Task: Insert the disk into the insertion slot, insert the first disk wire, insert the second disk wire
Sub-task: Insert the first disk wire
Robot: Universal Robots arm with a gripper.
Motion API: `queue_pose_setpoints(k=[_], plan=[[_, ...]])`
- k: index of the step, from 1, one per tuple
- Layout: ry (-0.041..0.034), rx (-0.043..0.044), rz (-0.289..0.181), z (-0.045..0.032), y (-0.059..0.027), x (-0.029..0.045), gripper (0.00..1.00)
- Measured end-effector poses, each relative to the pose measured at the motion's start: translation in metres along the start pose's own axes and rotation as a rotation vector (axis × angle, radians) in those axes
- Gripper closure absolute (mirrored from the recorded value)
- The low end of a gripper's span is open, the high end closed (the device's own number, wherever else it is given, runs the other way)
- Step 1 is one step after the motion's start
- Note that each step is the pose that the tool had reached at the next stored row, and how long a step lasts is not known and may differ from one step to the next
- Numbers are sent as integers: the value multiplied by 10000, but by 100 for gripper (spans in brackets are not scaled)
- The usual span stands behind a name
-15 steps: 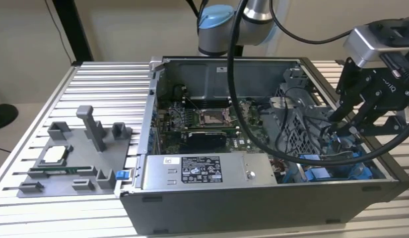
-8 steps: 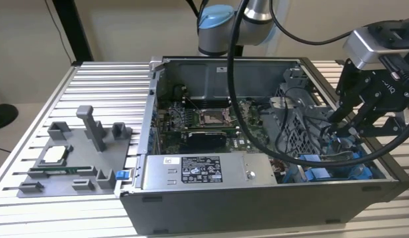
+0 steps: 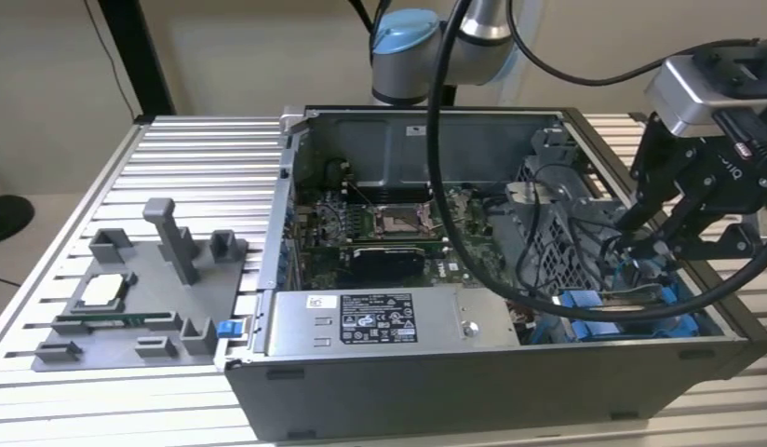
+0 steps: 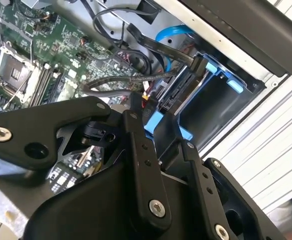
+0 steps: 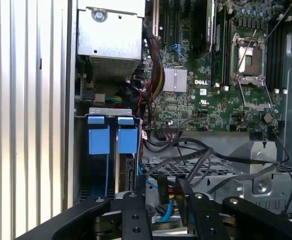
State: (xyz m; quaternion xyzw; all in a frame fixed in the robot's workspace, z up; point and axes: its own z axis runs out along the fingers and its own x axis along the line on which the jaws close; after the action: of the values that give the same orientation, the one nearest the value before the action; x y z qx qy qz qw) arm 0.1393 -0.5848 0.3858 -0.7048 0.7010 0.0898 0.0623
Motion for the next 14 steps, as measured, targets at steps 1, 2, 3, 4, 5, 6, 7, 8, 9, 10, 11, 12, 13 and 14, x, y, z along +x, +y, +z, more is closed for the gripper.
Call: queue_pose_setpoints(k=[1, 2, 3, 4, 5, 6, 7, 8, 9, 10, 11, 12, 13, 14], plan=[[0, 0, 0, -1, 0, 7, 0], [0, 0, 0, -2, 0, 13, 0], [-6, 0, 0, 1, 0, 13, 0], [-15, 0, 0, 5, 0, 14, 0], [-27, 0, -1, 9, 1, 16, 0], [-45, 0, -1, 14, 2, 17, 0], [-64, 0, -2, 19, 2, 18, 0], [-84, 0, -3, 24, 3, 19, 0], [-96, 0, -4, 27, 3, 19, 0], [-117, 0, -5, 30, 4, 20, 100], [-146, 0, -5, 32, 5, 21, 100], [-186, 0, -7, 33, 5, 21, 100], [-228, -1, -9, 33, 5, 21, 100], [-270, 0, -10, 33, 6, 21, 100]])
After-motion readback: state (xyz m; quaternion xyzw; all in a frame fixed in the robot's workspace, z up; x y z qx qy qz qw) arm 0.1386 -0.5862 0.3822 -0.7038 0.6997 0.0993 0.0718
